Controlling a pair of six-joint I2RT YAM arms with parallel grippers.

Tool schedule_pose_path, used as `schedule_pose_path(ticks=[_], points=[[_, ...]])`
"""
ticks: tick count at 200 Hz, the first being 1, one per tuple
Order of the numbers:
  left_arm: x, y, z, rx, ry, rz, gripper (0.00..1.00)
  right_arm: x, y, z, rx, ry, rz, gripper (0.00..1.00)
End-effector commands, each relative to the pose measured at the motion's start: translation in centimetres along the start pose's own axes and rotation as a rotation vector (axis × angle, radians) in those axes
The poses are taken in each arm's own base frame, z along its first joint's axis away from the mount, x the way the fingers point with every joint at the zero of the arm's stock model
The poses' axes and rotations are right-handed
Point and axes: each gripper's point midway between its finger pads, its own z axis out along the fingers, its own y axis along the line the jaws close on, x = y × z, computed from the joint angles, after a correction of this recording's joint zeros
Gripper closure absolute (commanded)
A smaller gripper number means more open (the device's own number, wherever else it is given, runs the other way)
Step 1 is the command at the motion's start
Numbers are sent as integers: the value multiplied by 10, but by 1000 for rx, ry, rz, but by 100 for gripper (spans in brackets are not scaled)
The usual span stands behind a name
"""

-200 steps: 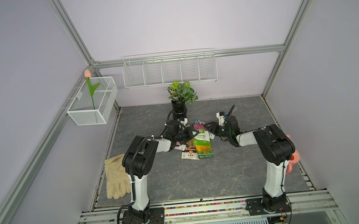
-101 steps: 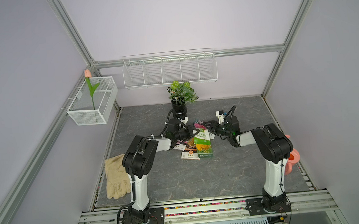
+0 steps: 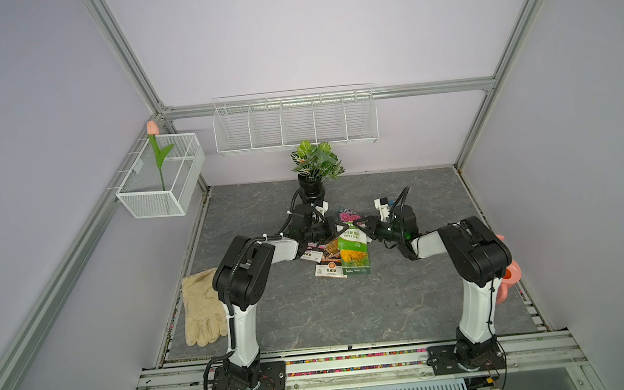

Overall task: Arrange the seed packets in a row
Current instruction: Pick up the seed packet from the center of the board.

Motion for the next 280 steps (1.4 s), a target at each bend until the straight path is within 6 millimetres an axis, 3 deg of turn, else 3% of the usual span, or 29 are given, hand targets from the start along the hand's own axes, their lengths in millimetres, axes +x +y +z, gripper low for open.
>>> schedule_pose_path(ticks=[1, 14, 38, 62, 94, 100, 137, 167, 172, 191, 203, 209, 235, 262, 265, 280], points=[[-5, 3, 3, -27, -2, 22, 100, -6, 12, -9, -3, -22, -45, 58], [-5, 6, 3, -31, 0, 17, 100, -9, 12, -12, -1, -31, -44, 54], [-4, 9, 5, -34, 2, 9, 100, -12, 12, -15, -3, -44, -42, 56], [-4, 11, 6, -37, 5, 4, 100, -13, 16, -13, -20, -36, -42, 67], [-6, 11, 8, -38, 9, 2, 100, -13, 17, -10, -34, -18, -35, 92], [-6, 11, 8, -39, 11, 2, 100, -12, 17, -9, -34, -16, -34, 93], [-17, 12, -1, -101, 8, 11, 41, -17, 24, -14, -24, -20, -57, 93], [-37, 33, -38, -298, -41, 4, 24, -23, 30, -24, 16, -22, -90, 93], [-41, 37, -47, -331, -59, -10, 23, -32, 42, -24, 6, -36, -117, 93], [-51, 44, -78, -420, -120, -56, 19, -38, 53, -31, 26, -44, -152, 93], [-54, 41, -93, -459, -149, -60, 17, -40, 62, -34, 32, -46, -170, 93], [-53, 41, -101, -490, -160, -61, 5, -41, 66, -36, 35, -49, -175, 93], [-48, 26, -124, -523, -197, -56, 3, -33, 86, -43, 30, -61, -194, 93], [-39, -10, -135, -379, -242, -20, 2, -15, 121, -47, -13, -78, -227, 93], [-38, -15, -136, -350, -248, -10, 2, -8, 116, -49, -4, -69, -217, 93], [-27, -41, -142, -228, -269, 26, 3, 3, 127, -51, -29, -70, -213, 93]])
